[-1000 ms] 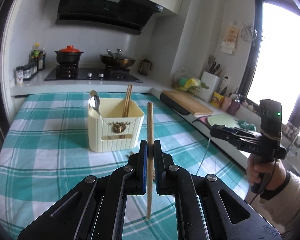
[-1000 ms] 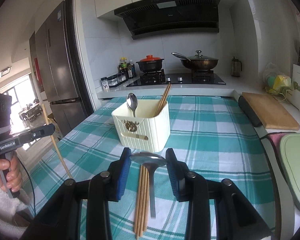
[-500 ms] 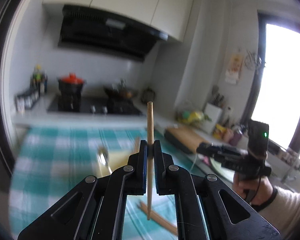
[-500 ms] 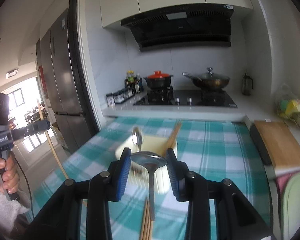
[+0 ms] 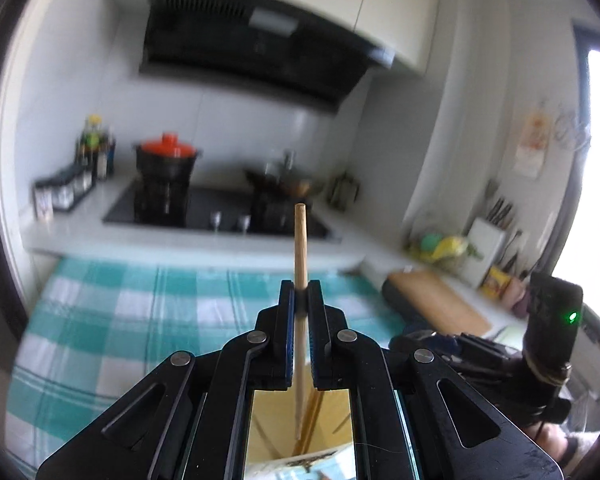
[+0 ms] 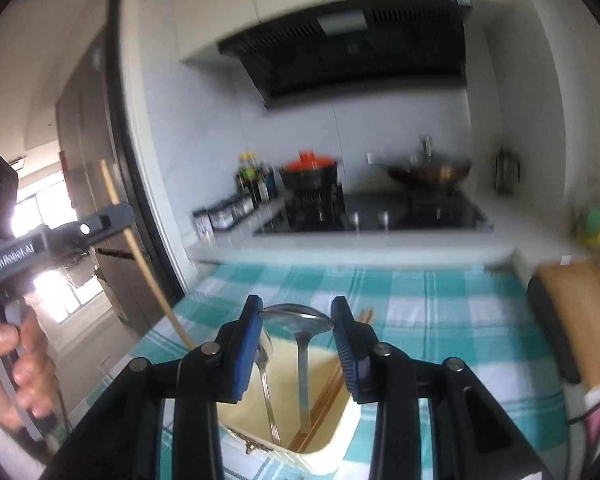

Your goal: Organize utensils

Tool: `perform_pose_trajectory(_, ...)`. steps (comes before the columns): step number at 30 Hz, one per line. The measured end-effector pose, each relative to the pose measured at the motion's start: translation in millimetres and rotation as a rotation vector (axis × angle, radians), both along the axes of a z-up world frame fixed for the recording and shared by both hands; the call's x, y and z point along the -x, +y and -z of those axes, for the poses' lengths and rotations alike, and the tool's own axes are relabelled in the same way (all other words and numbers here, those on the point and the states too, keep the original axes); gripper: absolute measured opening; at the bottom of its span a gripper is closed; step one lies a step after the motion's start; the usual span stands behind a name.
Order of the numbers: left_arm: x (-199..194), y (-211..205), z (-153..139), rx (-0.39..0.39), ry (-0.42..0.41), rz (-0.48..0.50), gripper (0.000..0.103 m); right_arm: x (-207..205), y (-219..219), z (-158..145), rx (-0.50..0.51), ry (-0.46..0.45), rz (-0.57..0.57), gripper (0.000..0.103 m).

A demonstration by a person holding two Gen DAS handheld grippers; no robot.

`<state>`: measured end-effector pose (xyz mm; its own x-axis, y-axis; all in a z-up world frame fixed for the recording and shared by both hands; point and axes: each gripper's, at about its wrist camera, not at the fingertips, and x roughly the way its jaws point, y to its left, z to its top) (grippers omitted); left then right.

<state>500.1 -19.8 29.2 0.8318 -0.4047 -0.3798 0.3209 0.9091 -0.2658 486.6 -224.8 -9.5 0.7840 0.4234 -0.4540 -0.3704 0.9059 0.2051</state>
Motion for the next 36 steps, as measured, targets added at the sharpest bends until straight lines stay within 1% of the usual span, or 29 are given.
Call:
perform_pose_trajectory(2,-13.2,-7.8,22.0,-0.031,0.051,0.009,0.004,-13.5,0.5,21.6,0.001,0.061,0.005,0.036)
perform_pose_trajectory(5,-29.9,-18.0,52.7,-0.073,0.123,0.02,0.004,-29.7,-1.1,46.0,0.006,0.136,0.025,0.036)
perform_pose_trajectory(9,-45.2,-30.4,80.8,-0.123,0.198,0.025,0.005,-43.3,-3.2,64.8,0.005,0.196,0.041,0.036)
perform_pose_trajectory(11,-49.3,-33.7,89.7,-0.159,0.245,0.017,0.011,-48.4,-3.5,70.7,0.0,0.224,0.044,0.037)
perform_pose_trajectory(13,-44.3,-29.4,91.9,-0.171,0.296,0.005,0.041,-47.3,-7.2,70.3,-0.012,0.229,0.063,0.038)
perform_pose_trajectory(14,-37.3,-24.3,88.7,-0.163,0.297,0.003,0.048,-42.0,-12.1,67.1,-0.024,0.231,0.076,0.038)
perform_pose_trajectory(15,-25.0,-18.2,83.0,-0.159,0.287,0.003,0.062,-35.7,-16.3,63.6,-0.037,0.225,0.078,0.038)
perform_pose_trajectory(16,-8.0,-10.8,77.0,-0.178,0.272,0.004,0.073,-24.5,-22.2,57.2,-0.049,0.211,0.075,0.038)
perform_pose_trajectory(17,9.1,-4.2,72.8,-0.207,0.258,0.003,0.079,-11.9,-27.3,50.4,-0.046,0.191,0.07,0.038)
perform_pose_trajectory(18,23.7,1.4,70.5,-0.231,0.249,0.002,0.089,-3.0,-29.5,45.5,-0.034,0.176,0.065,0.044)
perform_pose_trajectory(19,39.1,7.1,70.9,-0.252,0.245,-0.001,0.097,14.7,-34.4,40.0,0.002,0.152,0.063,0.05)
perform_pose_trajectory(20,61.5,13.6,76.1,-0.271,0.254,0.0,0.1,32.0,-39.2,37.7,0.043,0.131,0.068,0.06)
perform_pose_trajectory(21,74.2,17.1,83.3,-0.277,0.275,0.006,0.1,46.8,-43.5,38.4,0.079,0.115,0.075,0.064)
perform_pose_trajectory(22,89.0,19.7,96.1,-0.275,0.312,0.013,0.1,63.7,-48.6,43.1,0.119,0.106,0.078,0.066)
perform_pose_trajectory(24,110.0,19.0,125.1,-0.255,0.388,0.012,0.1,90.7,-57.9,62.1,0.204,0.119,0.084,0.067)
perform_pose_trajectory(25,121.0,15.7,143.5,-0.242,0.422,-0.003,0.1,105.9,-63.6,80.8,0.253,0.147,0.097,0.067)
perform_pose_trajectory(26,127.9,11.9,157.0,-0.23,0.44,-0.013,0.1,118.4,-69.8,100.7,0.283,0.181,0.112,0.067)
perform_pose_trajectory(28,140.5,-1.6,189.1,-0.204,0.485,-0.037,0.1,137.2,-79.8,132.4,0.31,0.235,0.142,0.067)
perform_pose_trajectory(29,143.8,-7.3,198.8,-0.2,0.492,-0.052,0.1,147.7,-86.2,151.2,0.323,0.266,0.167,0.067)
perform_pose_trajectory(30,148.1,-15.5,208.4,-0.202,0.487,-0.074,0.1,155.5,-91.5,163.8,0.322,0.287,0.185,0.067)
perform_pose_trajectory(33,156.5,-33.5,223.7,-0.215,0.454,-0.114,0.1,167.7,-102.7,186.2,0.314,0.342,0.233,0.067)
perform_pose_trajectory(36,155.7,-43.8,234.9,-0.224,0.473,-0.122,0.1,170.2,-110.7,201.1,0.327,0.366,0.287,0.067)
